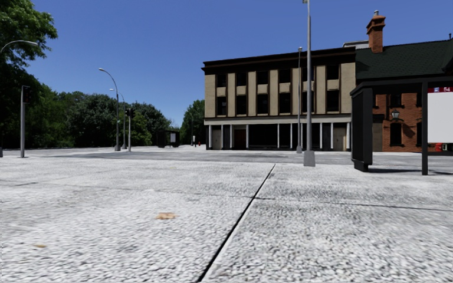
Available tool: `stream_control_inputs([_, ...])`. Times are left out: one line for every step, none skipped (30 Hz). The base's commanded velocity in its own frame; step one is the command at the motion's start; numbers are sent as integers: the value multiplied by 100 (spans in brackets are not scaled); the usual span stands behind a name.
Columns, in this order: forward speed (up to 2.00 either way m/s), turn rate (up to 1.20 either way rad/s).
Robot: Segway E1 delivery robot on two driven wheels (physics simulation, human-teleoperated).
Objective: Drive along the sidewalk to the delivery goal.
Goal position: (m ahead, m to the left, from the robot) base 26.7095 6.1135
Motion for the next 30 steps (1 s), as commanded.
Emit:
stream_control_inputs([200,20])
stream_control_inputs([200,29])
stream_control_inputs([200,35])
stream_control_inputs([200,37])
stream_control_inputs([200,37])
stream_control_inputs([200,40])
stream_control_inputs([200,42])
stream_control_inputs([200,42])
stream_control_inputs([200,43])
stream_control_inputs([200,43])
stream_control_inputs([200,44])
stream_control_inputs([200,44])
stream_control_inputs([200,45])
stream_control_inputs([200,45])
stream_control_inputs([200,45])
stream_control_inputs([200,45])
stream_control_inputs([200,45])
stream_control_inputs([200,45])
stream_control_inputs([200,45])
stream_control_inputs([200,45])
stream_control_inputs([200,45])
stream_control_inputs([200,45])
stream_control_inputs([200,45])
stream_control_inputs([200,45])
stream_control_inputs([200,45])
stream_control_inputs([200,45])
stream_control_inputs([200,45])
stream_control_inputs([200,45])
stream_control_inputs([200,45])
stream_control_inputs([200,45])
